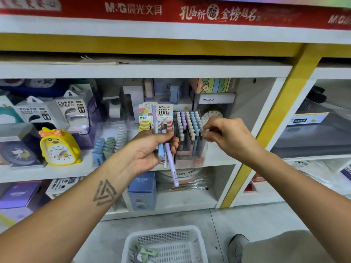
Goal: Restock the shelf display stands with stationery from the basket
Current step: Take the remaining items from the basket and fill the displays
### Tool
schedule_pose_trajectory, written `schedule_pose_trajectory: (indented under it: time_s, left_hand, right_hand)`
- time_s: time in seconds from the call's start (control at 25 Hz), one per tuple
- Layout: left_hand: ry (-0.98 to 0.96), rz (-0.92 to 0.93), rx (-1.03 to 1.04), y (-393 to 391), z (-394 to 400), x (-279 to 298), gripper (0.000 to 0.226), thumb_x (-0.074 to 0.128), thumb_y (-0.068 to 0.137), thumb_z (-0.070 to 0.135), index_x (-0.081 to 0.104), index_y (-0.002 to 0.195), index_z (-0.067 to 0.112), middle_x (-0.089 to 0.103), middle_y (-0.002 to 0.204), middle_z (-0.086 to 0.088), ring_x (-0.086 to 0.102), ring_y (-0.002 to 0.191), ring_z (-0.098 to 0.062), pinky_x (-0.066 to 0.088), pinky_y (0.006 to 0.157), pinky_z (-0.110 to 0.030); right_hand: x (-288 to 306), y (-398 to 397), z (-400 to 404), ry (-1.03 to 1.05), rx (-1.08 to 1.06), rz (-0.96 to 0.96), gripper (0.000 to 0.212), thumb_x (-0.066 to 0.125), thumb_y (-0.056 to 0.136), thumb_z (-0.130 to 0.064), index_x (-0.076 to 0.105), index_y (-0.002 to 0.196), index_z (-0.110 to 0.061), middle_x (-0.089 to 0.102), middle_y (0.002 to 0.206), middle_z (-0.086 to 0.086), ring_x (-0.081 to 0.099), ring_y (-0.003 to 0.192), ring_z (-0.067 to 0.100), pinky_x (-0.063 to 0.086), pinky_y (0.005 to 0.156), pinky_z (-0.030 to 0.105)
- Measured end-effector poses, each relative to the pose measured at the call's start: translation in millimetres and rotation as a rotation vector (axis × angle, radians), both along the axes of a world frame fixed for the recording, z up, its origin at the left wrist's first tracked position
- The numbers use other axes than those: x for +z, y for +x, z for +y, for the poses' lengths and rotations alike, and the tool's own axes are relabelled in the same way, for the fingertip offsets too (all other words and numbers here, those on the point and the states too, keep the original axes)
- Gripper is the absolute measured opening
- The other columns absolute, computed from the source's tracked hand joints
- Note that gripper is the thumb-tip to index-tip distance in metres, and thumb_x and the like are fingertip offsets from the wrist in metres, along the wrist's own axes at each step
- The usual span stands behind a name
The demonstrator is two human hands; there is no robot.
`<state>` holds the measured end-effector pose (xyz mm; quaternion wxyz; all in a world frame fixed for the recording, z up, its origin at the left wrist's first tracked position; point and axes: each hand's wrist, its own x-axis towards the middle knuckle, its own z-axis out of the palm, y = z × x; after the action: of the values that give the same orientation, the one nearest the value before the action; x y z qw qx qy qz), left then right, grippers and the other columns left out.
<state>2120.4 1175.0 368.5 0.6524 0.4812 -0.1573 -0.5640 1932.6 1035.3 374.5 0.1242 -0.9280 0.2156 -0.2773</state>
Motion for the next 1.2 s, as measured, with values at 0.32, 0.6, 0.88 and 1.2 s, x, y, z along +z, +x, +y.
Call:
schedule_pose_trajectory:
  time_s: [0.32, 0.6, 0.88, 1.2]
  left_hand:
    - [-0.026, -0.011, 0.051, 0.1, 2.0, -0.3, 0.032, 0.067, 0.084, -0.002, 0.061, 0.115, -0.007, 0.067, 0.078, -0.017, 0.065, 0.067, -0.022, 0.057, 0.057, -0.028]
    - [-0.023, -0.044, 0.058, 0.6, 4.1, 0.6, 0.007, 0.065, 0.087, -0.003, 0.066, 0.093, -0.001, 0.065, 0.077, -0.017, 0.063, 0.067, -0.023, 0.057, 0.06, -0.028]
    - [-0.019, -0.041, 0.075, 0.8, 3.7, -0.3, 0.004, 0.066, 0.086, -0.003, 0.066, 0.09, -0.001, 0.067, 0.078, -0.018, 0.067, 0.066, -0.024, 0.059, 0.063, -0.031]
    - [-0.028, -0.022, 0.097, 2.2, 5.6, 0.7, 0.008, 0.066, 0.087, -0.002, 0.066, 0.095, -0.004, 0.069, 0.079, -0.019, 0.07, 0.068, -0.026, 0.06, 0.066, -0.033]
  right_hand:
    - [-3.2, 1.6, 6.2, 0.011, 0.12, 0.013, 0.004, 0.073, 0.09, -0.013, 0.072, 0.093, -0.012, 0.073, 0.077, -0.001, 0.071, 0.073, 0.01, 0.057, 0.069, 0.035]
    - [-2.5, -0.4, 4.6, 0.077, 0.046, -0.063, 0.001, 0.073, 0.09, -0.01, 0.073, 0.089, -0.01, 0.072, 0.077, -0.004, 0.068, 0.076, 0.004, 0.054, 0.07, 0.027]
    - [1.9, -2.3, -1.8, 0.128, 0.039, -0.012, 0.003, 0.074, 0.089, -0.011, 0.074, 0.087, -0.01, 0.073, 0.074, -0.003, 0.07, 0.072, 0.003, 0.055, 0.07, 0.025]
    - [-6.9, -3.3, -10.7, 0.136, -0.092, -0.017, 0.003, 0.072, 0.091, -0.013, 0.073, 0.088, -0.013, 0.073, 0.075, -0.005, 0.068, 0.071, 0.0, 0.055, 0.069, 0.021]
